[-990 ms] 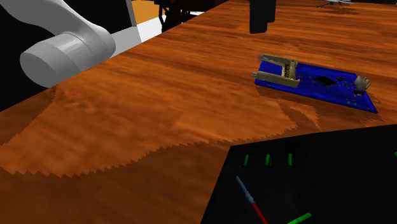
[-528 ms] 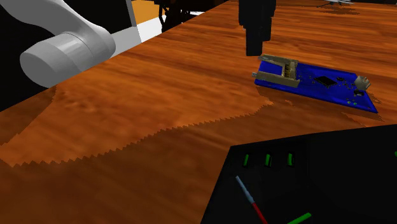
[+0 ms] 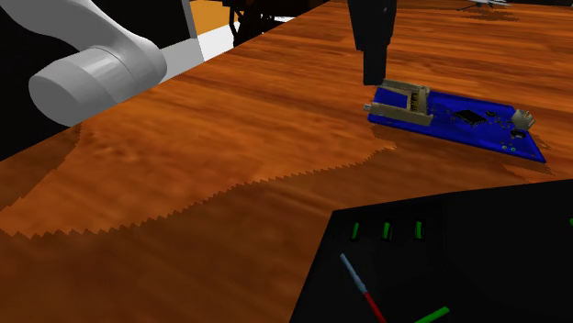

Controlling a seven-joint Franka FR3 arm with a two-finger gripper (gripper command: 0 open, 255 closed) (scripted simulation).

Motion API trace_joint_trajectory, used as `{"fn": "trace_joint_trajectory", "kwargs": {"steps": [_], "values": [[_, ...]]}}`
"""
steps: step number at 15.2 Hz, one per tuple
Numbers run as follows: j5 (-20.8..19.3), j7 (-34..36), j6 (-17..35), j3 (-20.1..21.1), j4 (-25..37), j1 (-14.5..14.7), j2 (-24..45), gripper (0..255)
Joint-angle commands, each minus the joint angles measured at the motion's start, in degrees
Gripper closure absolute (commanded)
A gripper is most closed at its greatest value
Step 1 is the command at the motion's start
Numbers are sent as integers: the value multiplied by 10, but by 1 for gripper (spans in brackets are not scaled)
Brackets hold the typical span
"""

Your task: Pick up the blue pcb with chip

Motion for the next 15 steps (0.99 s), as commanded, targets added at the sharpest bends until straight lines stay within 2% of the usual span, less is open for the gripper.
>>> {"fn": "trace_joint_trajectory", "kwargs": {"steps": [1,15], "values": [[0,0,0,0,0,0,0,255],[5,-10,-99,3,109,2,10,255]]}}
